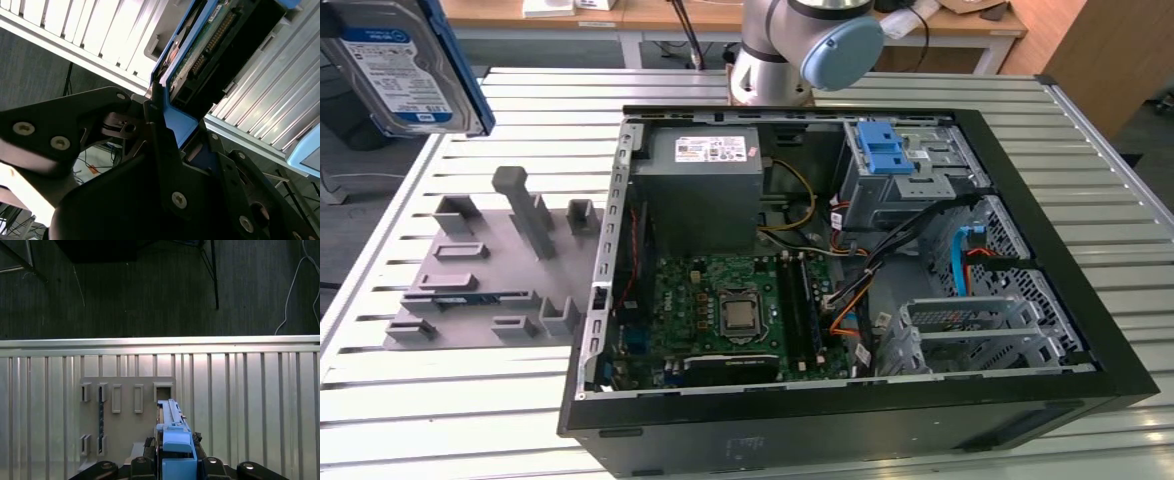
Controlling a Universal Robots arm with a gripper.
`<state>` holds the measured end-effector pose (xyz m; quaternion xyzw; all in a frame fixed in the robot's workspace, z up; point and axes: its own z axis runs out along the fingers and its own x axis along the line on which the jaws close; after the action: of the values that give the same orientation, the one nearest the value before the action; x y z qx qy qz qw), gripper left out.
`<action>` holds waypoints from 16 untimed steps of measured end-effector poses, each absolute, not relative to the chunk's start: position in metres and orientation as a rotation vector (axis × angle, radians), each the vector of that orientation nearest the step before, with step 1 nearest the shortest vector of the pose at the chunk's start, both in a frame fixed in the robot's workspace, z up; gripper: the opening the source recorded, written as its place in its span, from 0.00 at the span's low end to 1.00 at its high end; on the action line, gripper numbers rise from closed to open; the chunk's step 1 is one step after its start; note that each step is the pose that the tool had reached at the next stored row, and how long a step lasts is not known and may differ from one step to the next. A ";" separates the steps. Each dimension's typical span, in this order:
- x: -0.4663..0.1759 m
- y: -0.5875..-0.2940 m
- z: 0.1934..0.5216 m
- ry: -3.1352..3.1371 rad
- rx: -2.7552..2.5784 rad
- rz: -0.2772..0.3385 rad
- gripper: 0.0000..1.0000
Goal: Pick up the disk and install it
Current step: 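Pick up the disk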
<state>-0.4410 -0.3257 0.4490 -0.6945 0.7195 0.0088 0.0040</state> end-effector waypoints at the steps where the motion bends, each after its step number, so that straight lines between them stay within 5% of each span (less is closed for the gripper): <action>1: -0.441 -0.326 0.450 2.255 -2.176 0.028 0.37; 16: -0.441 -0.326 0.461 2.255 -2.176 0.028 0.37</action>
<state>-0.4410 -0.3257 0.4608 -0.6945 0.7195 0.0089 0.0039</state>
